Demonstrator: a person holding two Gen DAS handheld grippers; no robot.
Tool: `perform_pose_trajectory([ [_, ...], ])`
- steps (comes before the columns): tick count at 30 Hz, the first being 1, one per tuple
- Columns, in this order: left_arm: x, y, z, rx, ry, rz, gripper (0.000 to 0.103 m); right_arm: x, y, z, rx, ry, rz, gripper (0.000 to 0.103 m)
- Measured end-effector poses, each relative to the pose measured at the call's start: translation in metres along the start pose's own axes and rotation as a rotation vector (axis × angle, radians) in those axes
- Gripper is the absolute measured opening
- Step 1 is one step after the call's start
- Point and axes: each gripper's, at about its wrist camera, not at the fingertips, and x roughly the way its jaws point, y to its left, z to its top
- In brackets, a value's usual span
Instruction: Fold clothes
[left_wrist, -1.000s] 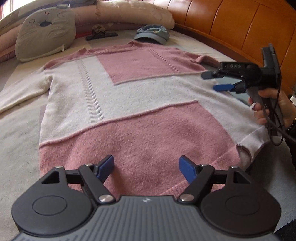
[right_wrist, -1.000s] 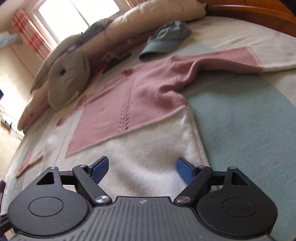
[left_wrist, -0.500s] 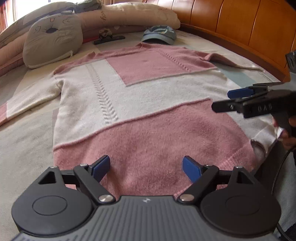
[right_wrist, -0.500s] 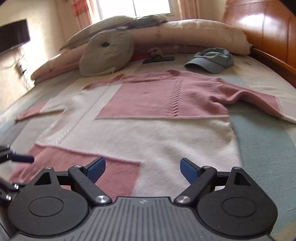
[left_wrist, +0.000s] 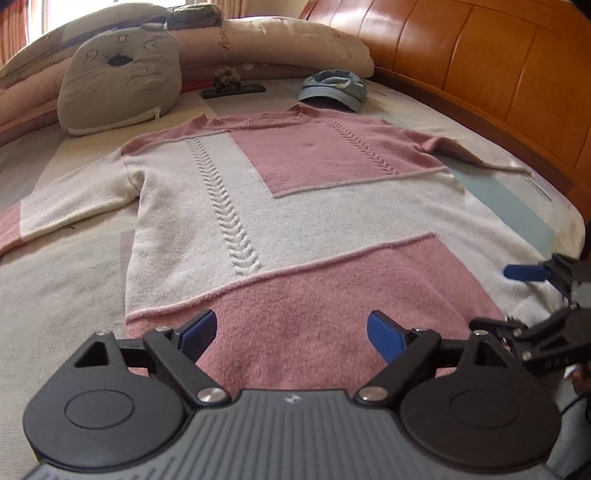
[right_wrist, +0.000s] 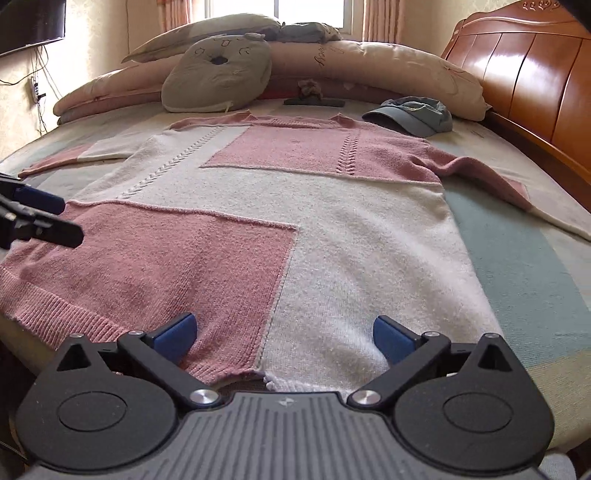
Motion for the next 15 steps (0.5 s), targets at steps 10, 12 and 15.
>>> perform_pose_trajectory([
  [10, -0.01, 0.019, -0.015, -0.048, 0.014, -0.048, 0.09, -0.003, 0.007, 0.03, -0.008, -0.023, 0.018, 0.103],
  [12, -0.018, 0.034, -0.001, -0.086, -0.017, -0.044, 0.09, 0.0, 0.011, 0.046, -0.022, -0.048, 0.035, 0.103],
  [15, -0.023, 0.061, 0.026, -0.184, -0.061, -0.045, 0.09, 0.024, 0.025, 0.08, -0.072, -0.052, 0.087, 0.103],
])
